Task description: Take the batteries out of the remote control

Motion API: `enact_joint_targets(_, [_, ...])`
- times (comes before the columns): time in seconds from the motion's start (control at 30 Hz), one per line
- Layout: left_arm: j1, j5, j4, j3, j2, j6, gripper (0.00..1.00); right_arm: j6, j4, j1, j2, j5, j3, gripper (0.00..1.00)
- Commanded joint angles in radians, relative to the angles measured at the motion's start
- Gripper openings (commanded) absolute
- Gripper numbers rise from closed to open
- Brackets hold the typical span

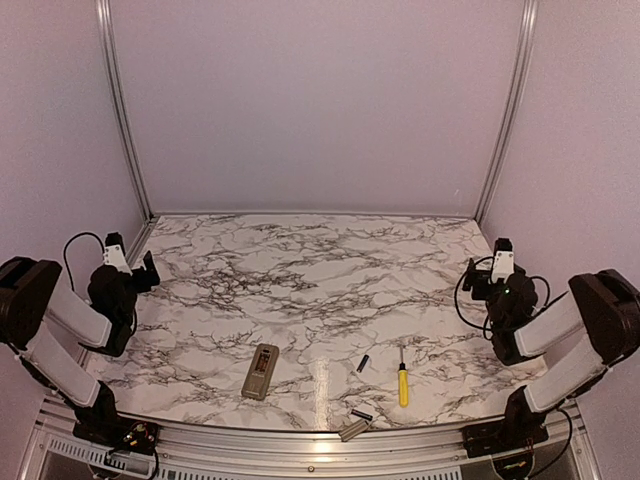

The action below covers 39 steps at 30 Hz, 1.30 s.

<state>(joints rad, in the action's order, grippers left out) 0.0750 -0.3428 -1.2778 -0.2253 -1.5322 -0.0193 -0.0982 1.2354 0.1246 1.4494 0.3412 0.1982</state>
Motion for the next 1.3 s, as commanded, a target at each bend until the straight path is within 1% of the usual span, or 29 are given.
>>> enact_joint_targets(0.0, [-0.016, 0.047, 0.011, -0.018, 0.0, -0.008, 0.99, -0.008, 0.295, -0.045, 0.17, -0.103, -0.029, 0.99])
enact_joint_targets(0.03, [-0.019, 0.057, 0.013, -0.02, -0.001, -0.008, 0.99, -0.014, 0.296, -0.046, 0.164, -0.106, -0.028, 0.99])
enact_joint_targets(0.1, [-0.023, 0.093, 0.022, -0.025, -0.001, 0.0, 0.99, 0.01, 0.183, -0.048, 0.144, -0.084, 0.003, 0.99])
enact_joint_targets(0.2, [-0.027, 0.119, 0.028, -0.026, 0.0, 0.005, 0.99, 0.016, 0.148, -0.046, 0.149, -0.055, 0.03, 0.99])
enact_joint_targets(0.27, [-0.027, 0.12, 0.028, -0.026, 0.0, 0.005, 0.99, 0.012, 0.179, -0.047, 0.159, -0.045, 0.023, 0.99])
enact_joint_targets(0.33, [-0.027, 0.12, 0.027, -0.026, 0.0, 0.005, 0.99, 0.018, 0.157, -0.048, 0.154, -0.045, 0.028, 0.99])
enact_joint_targets(1.27, [-0.027, 0.119, 0.024, -0.023, 0.002, 0.005, 0.99, 0.009, 0.165, -0.048, 0.16, -0.052, 0.03, 0.99])
